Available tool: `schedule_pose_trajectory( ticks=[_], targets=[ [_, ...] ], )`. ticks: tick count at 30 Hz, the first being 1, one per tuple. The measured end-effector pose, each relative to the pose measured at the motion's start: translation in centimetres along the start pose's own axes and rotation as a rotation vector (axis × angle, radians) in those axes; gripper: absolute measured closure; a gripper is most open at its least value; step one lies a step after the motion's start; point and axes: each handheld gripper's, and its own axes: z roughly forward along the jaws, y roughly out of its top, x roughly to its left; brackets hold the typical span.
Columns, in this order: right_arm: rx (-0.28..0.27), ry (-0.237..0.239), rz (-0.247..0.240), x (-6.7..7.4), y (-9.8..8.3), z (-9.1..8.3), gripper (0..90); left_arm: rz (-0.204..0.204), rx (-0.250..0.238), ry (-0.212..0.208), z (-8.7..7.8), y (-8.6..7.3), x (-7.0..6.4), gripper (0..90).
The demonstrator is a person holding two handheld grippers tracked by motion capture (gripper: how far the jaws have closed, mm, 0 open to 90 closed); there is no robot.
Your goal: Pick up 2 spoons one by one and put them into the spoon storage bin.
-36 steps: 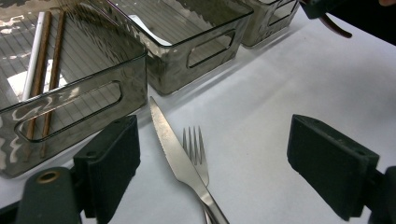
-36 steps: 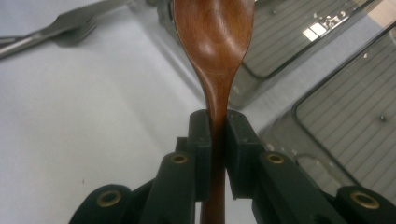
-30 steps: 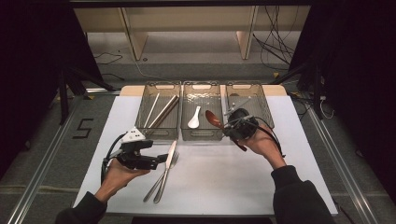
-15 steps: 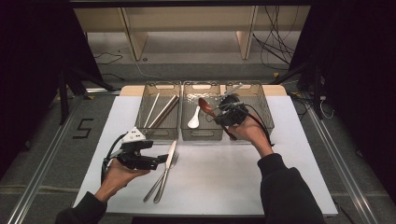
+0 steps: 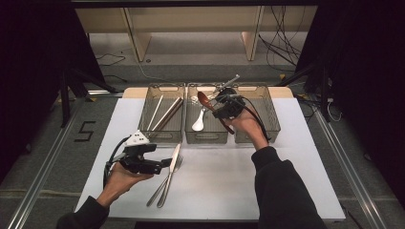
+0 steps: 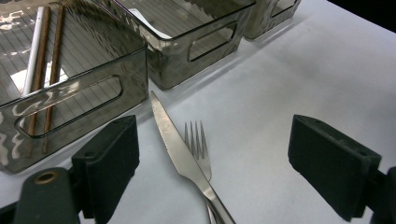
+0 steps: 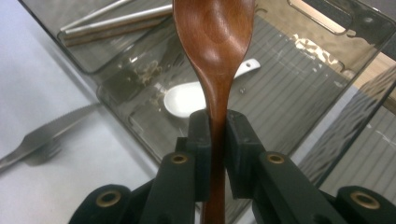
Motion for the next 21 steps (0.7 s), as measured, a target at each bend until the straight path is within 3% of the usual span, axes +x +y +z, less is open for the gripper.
schedule_pose_trajectory(
  ticks=[21],
  targets=[
    [0.01,-0.016,0.031,-0.4,1.7,2.3,81.8,0.0,0.039,0.006,0.4,-0.1,-0.2,16.1]
  ],
)
